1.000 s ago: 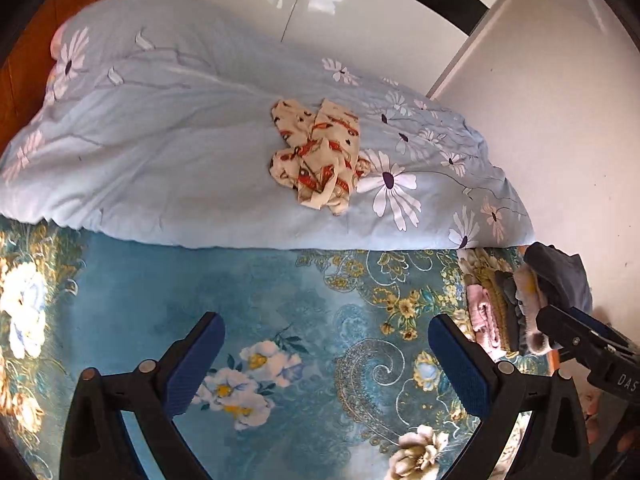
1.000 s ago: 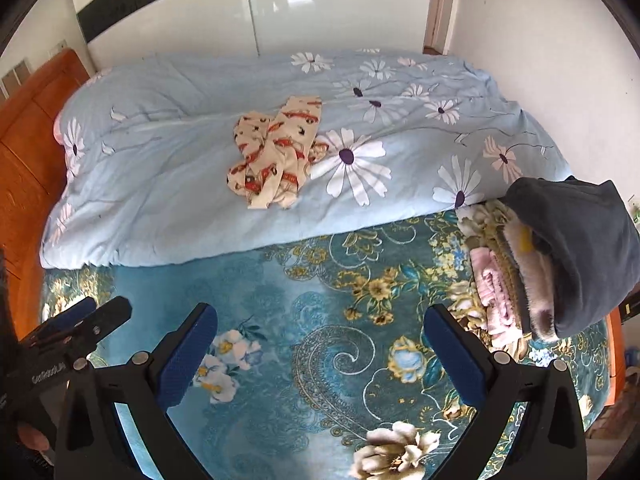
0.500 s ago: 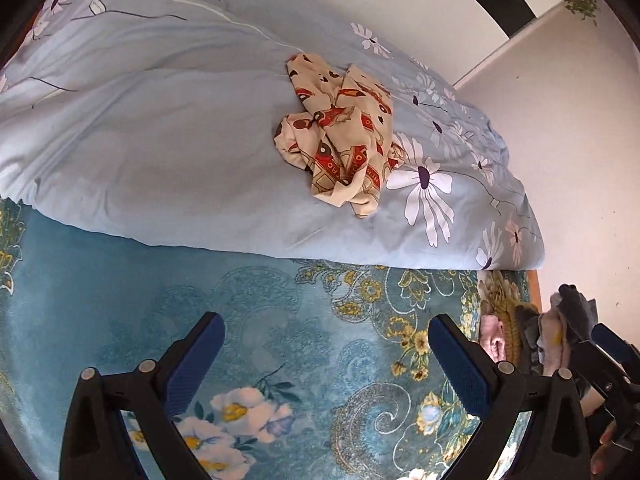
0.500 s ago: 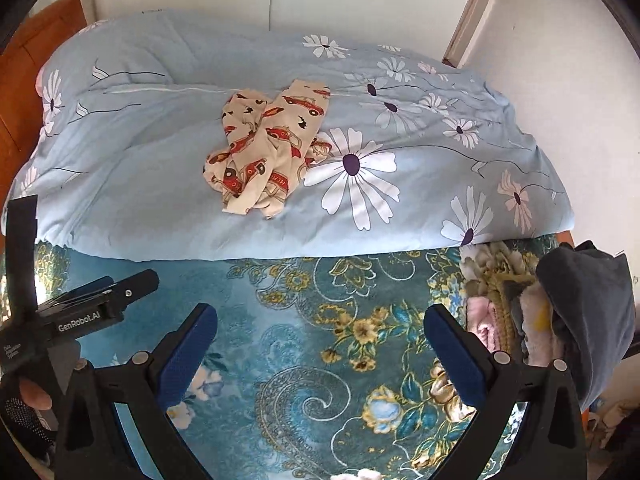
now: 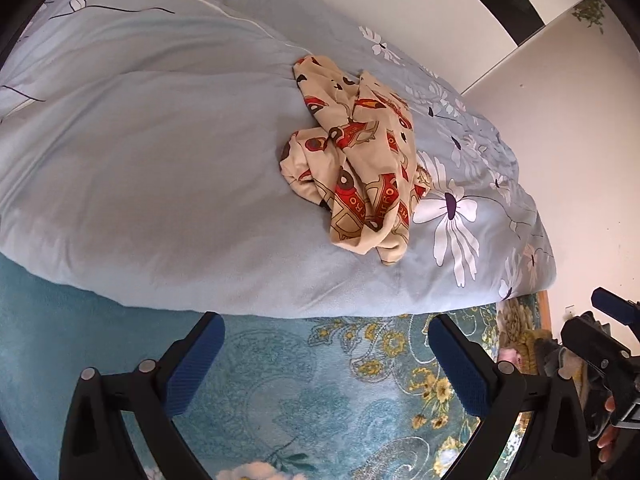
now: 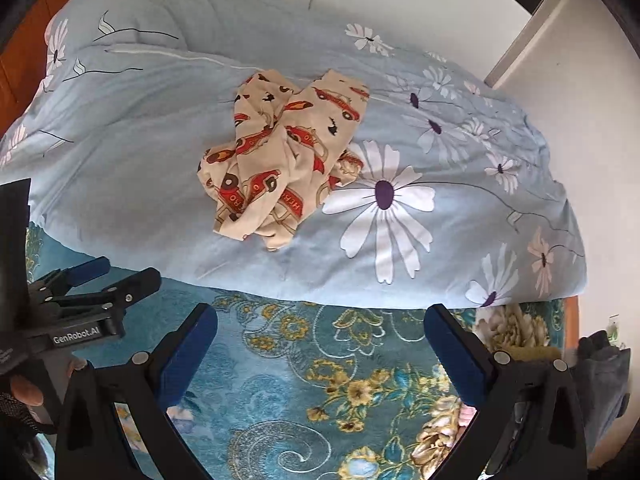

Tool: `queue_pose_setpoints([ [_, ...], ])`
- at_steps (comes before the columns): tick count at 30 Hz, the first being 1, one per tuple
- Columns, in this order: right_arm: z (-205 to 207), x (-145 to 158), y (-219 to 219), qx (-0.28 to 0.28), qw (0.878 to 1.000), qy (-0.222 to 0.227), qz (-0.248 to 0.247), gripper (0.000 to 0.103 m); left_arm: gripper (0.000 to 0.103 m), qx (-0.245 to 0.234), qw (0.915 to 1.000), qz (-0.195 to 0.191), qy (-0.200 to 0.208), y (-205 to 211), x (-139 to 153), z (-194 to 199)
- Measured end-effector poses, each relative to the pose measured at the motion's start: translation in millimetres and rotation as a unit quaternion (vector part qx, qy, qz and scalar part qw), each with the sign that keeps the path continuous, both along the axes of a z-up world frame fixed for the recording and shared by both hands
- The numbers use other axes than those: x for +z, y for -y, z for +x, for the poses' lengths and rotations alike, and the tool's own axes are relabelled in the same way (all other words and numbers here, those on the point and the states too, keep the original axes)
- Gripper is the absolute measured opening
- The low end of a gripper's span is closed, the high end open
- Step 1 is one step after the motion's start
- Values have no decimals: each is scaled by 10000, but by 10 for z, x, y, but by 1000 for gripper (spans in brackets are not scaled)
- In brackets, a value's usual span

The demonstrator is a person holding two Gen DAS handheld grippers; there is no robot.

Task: Fold clothes
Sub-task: 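Move both grippers toward the crumpled cream car-print pants on the duvet, then grasp the pants with the left gripper and lift them off the duvet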

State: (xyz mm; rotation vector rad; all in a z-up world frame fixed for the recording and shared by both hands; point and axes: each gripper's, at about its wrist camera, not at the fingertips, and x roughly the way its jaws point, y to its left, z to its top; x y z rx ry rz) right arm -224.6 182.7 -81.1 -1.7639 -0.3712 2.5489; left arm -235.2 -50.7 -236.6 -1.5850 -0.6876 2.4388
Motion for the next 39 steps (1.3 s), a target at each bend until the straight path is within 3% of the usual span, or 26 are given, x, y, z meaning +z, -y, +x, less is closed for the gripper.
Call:
queue_pose_setpoints([
  [6,-235,-270,-6,-31,9998,164,76,103,103,122,9998,129,19,39,-216,-222],
  [12,-450,-540,-87,-20,9994,312,165,103,103,102,9999,-17,51,25,-423,-439],
  [19,-656,-836,-150,-186,9980,607,15,103,103,-5,9999,-117,64,-41,-613,-631],
  [25,-689,-1023,-232,-401,9967,693,-161,103,103,-189,9998,57,-56,-130,-698,-790],
  [35,-671,-972,-379,-508,9957,769,55,103,103,-533,9982,-233,-136,-478,-784,-1110],
  [39,-622,-903,-413,-520,9954,800,108,103,103,-295,9992,-174,188,-507,-837,-1244],
])
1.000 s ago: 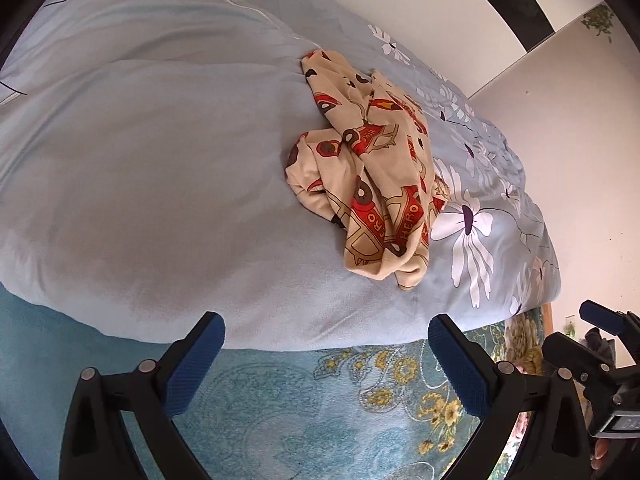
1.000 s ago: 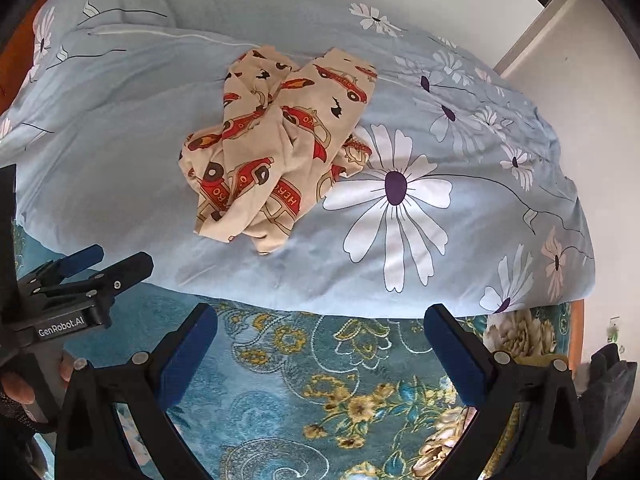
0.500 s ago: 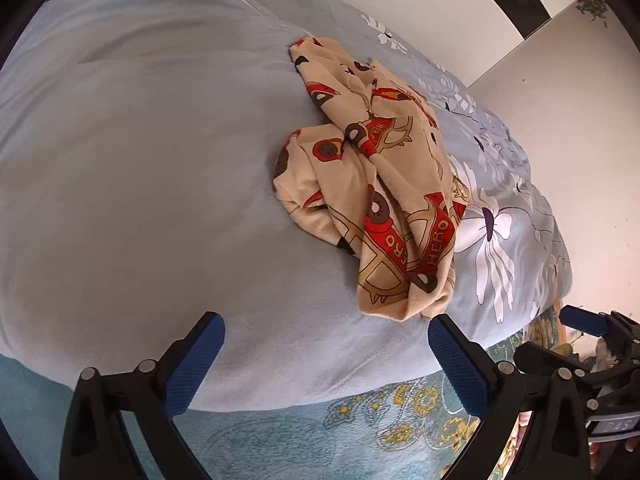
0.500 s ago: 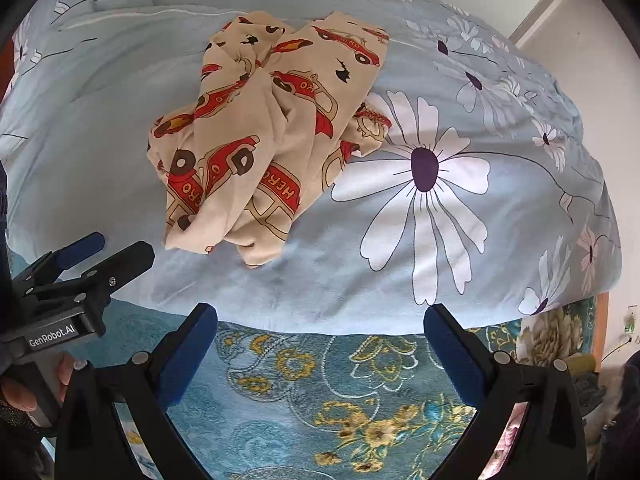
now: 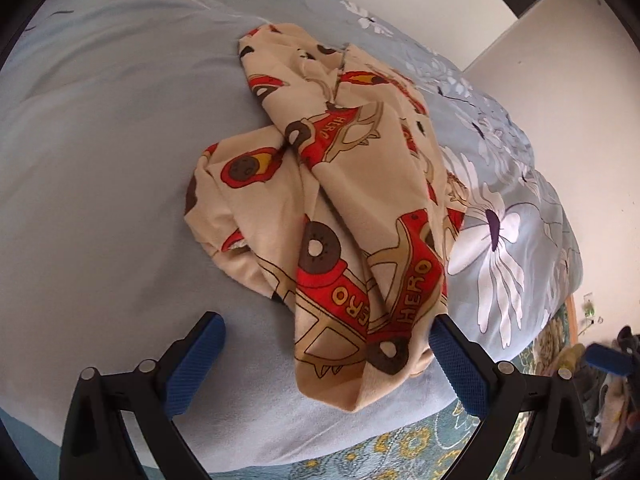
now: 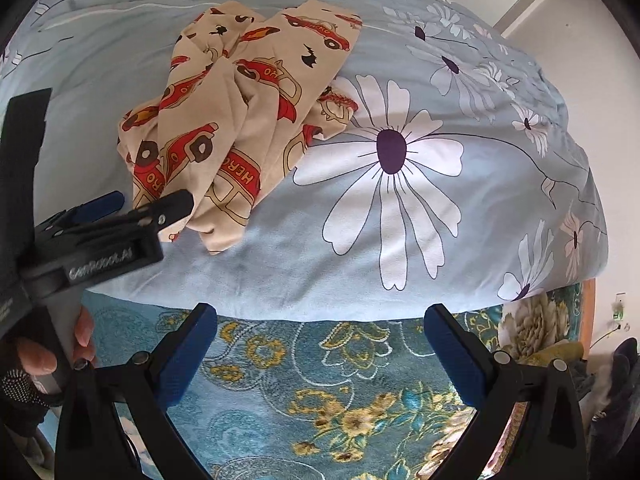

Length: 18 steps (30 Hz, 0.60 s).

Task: Fold clothes
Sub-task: 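Grasp the pants with the left gripper and lift them off the duvet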

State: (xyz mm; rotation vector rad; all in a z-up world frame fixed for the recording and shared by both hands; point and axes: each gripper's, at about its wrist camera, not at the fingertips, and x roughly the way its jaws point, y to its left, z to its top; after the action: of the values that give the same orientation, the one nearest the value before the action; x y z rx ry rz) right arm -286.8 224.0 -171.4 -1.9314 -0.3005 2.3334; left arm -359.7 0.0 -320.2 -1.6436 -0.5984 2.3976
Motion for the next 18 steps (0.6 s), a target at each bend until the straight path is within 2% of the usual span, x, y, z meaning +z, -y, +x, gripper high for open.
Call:
queue_pose_setpoints([
  [3,30,37,-23,-102,9999,23,2,103,97,-66,9998,-127,129,-73,9,-95],
  [4,41,52,-32,-172,9998,22,-26,103,76,-163,9994,-251,148,-103,21,-110],
  [5,54,73,-34,-244,9997,12,-76,103,49,-235,9988,-382,180,-119,35,-114],
  [6,73,99,-28,-298,9995,3,-131,103,44,-284,9984,-449,170,-114,62,-103],
  [7,93,126,-22,-349,9992,-7,-185,103,30,-295,9987,-412,89,-76,110,-66],
  [8,133,157,-7,-376,9990,-23,-225,103,22,-296,9988,-379,5,-31,163,-20],
  [10,239,216,22,-446,9984,-62,-340,103,13,-190,9993,-271,-156,118,297,140],
  [14,592,278,64,-720,9940,-101,-814,103,12,312,9982,248,-455,627,568,843],
  [16,833,234,96,-892,9895,10,-1138,103,12,540,9964,521,-399,875,610,1321],
  [18,1123,174,122,-1176,9794,72,-1642,103,12,693,9956,593,-195,1055,565,1850],
])
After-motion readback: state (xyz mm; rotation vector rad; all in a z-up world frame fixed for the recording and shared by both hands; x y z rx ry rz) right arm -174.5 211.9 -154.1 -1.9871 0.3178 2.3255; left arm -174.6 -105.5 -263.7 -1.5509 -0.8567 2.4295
